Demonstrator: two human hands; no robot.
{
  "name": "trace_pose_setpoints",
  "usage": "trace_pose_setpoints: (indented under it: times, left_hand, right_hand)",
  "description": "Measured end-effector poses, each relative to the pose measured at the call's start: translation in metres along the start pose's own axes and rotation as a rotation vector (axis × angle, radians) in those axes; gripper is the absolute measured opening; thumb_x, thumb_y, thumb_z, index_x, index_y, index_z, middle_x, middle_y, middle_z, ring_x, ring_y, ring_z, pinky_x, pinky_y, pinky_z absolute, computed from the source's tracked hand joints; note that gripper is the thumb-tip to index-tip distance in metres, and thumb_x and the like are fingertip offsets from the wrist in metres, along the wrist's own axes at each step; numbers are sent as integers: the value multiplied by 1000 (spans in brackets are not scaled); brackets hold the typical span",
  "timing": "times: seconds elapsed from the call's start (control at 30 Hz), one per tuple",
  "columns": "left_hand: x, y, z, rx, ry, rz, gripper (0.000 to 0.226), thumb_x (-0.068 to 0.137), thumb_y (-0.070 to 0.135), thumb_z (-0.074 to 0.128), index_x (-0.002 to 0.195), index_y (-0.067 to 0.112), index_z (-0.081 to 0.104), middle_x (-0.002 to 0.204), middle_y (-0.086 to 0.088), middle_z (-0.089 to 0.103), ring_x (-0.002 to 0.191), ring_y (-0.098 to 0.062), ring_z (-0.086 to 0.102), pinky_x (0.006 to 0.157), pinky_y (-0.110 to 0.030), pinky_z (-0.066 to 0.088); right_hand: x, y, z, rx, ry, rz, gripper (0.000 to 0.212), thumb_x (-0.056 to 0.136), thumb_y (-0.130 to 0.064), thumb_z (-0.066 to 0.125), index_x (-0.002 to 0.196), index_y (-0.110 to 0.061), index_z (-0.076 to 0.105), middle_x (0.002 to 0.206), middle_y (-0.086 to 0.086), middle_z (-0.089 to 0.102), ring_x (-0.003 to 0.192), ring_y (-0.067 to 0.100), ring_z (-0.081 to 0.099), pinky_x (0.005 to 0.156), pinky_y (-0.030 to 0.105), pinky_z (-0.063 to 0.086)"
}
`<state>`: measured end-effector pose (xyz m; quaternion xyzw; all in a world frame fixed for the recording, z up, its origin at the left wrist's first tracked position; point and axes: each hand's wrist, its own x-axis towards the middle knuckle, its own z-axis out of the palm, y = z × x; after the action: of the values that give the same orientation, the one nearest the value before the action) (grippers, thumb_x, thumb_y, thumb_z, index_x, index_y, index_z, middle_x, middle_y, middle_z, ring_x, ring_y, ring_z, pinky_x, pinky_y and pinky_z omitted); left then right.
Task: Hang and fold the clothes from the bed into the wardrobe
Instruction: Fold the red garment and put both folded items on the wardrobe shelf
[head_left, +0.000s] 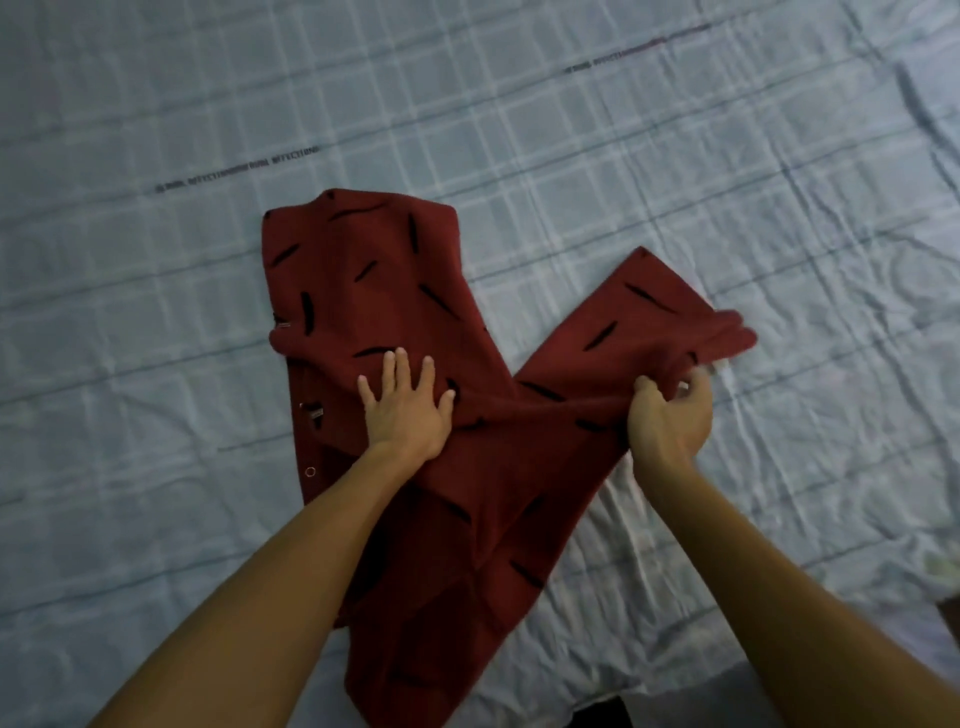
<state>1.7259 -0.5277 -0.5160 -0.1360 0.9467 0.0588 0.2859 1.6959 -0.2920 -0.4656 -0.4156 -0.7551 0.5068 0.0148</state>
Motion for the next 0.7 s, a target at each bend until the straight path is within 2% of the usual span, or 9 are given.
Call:
trace_pose_setpoints:
  times: [0.1, 0.17, 0.23, 0.3, 0.4, 0.47, 0.53, 0.63, 0.7]
  left_hand:
    - [-5, 18, -7, -58, 76, 33, 57, 99, 49, 24, 148, 19, 25, 157, -17, 14, 145, -31, 7, 116, -53, 5]
    - [-14, 26, -6, -158, 173, 194, 56, 98, 49, 28, 148, 23, 26, 156, -14, 18, 144, -29, 15, 116, -47, 8]
    - [-29, 35, 5, -174, 137, 358, 60, 97, 53, 29, 150, 28, 19, 158, -9, 14, 145, -25, 12, 117, -44, 7]
    - [-43, 42, 21, -130, 72, 416, 62, 95, 57, 28, 149, 28, 20, 158, -7, 16, 145, -25, 10, 117, -44, 5]
    - [-52, 49, 34, -190, 164, 442, 59, 95, 54, 36, 143, 19, 35, 149, -9, 34, 140, -27, 24, 116, -42, 14]
    - [-60, 50, 38, -202, 177, 515, 61, 95, 53, 37, 143, 16, 34, 147, -10, 36, 138, -28, 27, 115, -41, 18]
    - [-74, 47, 40, -191, 160, 561, 67, 93, 57, 37, 145, 15, 31, 149, -11, 33, 140, -28, 25, 116, -42, 17]
    - [-92, 37, 41, -246, 153, 567, 75, 91, 57, 41, 149, 12, 22, 153, -9, 27, 142, -24, 20, 118, -37, 12]
    - [-99, 29, 42, -398, 150, 551, 76, 90, 53, 47, 149, 13, 21, 152, -6, 31, 141, -20, 25, 118, -35, 16]
  right_hand:
    - [-4, 6, -8, 28, -17, -37, 33, 79, -20, 58, 110, -31, 55, 89, -6, 64, 84, 11, 62, 89, 41, 52]
    - [-6, 5, -4, 64, -41, -85, 39, 79, -22, 57, 116, -30, 53, 90, -5, 66, 84, 10, 64, 87, 40, 52]
    - [-10, 3, 1, 109, -79, -121, 42, 78, -21, 57, 120, -28, 53, 90, -2, 67, 81, 10, 64, 85, 42, 54]
    - [-14, 2, 4, 144, -103, -167, 43, 78, -22, 57, 121, -28, 52, 91, 3, 64, 81, 12, 61, 85, 45, 54]
    - [-22, -2, 7, 158, -93, -244, 39, 79, -24, 56, 118, -27, 53, 77, 3, 52, 69, 15, 51, 74, 43, 53]
    - [-31, -8, 8, 197, -79, -264, 37, 80, -20, 55, 117, -26, 54, 72, 4, 47, 63, 16, 47, 68, 41, 51]
    - [-43, -17, 12, 235, -73, -288, 37, 83, -15, 55, 120, -20, 53, 71, 3, 48, 62, 13, 48, 67, 35, 50]
    - [-67, -31, 27, 238, -75, -368, 40, 85, -6, 54, 124, -15, 51, 66, -7, 40, 55, 0, 41, 60, 15, 43]
    - [-88, -40, 44, 231, -112, -426, 41, 86, -5, 54, 126, -16, 50, 62, -10, 35, 52, 0, 38, 58, 13, 40]
